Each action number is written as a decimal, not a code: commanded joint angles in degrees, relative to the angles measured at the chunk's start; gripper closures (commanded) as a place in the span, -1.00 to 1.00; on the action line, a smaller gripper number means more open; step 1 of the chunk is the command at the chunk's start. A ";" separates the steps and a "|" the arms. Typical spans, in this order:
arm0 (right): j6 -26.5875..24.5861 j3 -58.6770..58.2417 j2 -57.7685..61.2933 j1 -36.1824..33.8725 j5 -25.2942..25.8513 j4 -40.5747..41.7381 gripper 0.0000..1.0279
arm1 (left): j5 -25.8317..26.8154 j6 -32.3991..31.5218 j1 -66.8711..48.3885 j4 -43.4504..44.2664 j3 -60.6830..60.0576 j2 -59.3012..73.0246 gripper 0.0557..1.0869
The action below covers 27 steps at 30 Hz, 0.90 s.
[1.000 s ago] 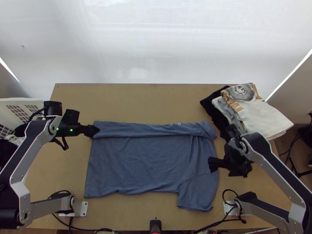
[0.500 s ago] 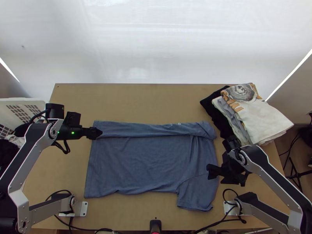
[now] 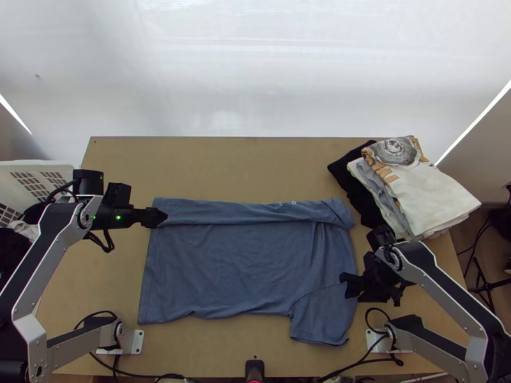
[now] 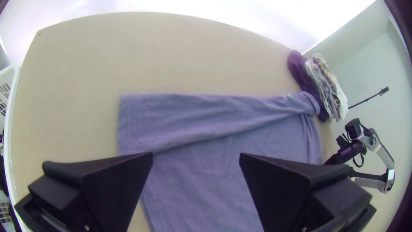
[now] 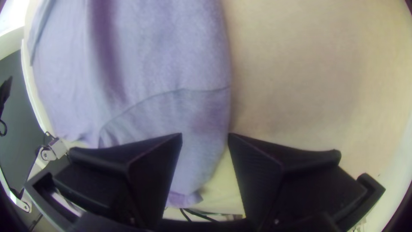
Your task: Fold the t-shirt
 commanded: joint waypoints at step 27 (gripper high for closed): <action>-2.37 -1.53 -0.21 2.43 0.82 4.63 0.94 | -24.44 19.76 -13.71 -42.98 3.52 2.72 -0.90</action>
